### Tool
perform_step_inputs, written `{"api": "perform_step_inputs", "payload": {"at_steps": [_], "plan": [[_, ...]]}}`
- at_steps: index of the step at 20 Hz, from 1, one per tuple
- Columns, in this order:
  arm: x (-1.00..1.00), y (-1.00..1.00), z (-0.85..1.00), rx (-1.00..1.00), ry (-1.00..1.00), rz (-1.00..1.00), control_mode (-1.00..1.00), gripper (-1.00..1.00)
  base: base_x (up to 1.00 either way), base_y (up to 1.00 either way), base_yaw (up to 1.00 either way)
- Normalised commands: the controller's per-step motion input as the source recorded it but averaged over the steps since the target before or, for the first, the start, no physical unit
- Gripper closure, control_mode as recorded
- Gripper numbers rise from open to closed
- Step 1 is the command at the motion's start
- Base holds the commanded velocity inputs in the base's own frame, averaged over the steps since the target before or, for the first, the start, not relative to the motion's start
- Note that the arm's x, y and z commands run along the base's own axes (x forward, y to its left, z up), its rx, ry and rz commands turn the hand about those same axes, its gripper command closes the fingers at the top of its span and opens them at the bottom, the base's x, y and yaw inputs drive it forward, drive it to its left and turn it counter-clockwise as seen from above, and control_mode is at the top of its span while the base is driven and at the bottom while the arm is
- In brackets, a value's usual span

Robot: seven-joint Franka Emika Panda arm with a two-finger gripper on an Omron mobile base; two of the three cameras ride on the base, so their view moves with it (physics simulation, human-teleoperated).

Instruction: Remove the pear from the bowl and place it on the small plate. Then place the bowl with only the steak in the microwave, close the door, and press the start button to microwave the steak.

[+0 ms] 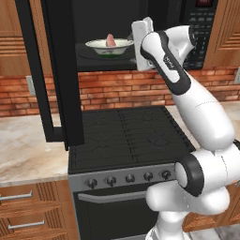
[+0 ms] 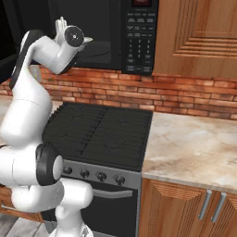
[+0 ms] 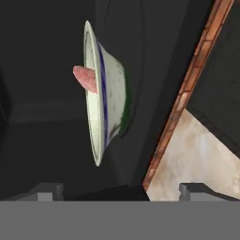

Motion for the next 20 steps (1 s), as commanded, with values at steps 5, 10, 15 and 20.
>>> {"api": "perform_step_inputs", "payload": {"at_steps": [5,10,15,20], "plan": [[-1.0,-0.26,-0.6,-0.02,-0.22,0.0,-1.0,-1.0,0.0,0.0,0.0],[-0.21,-0.03,-0.73,-0.32,0.0,0.0,-1.0,-1.0,0.0,0.0,0.0],[-0.35,0.0,-0.58,-0.47,0.02,-0.02,-1.0,-1.0,0.0,0.0,0.0],[-0.41,0.04,-0.27,-0.55,0.0,0.0,-1.0,-1.0,0.0,0.0,0.0]]}}
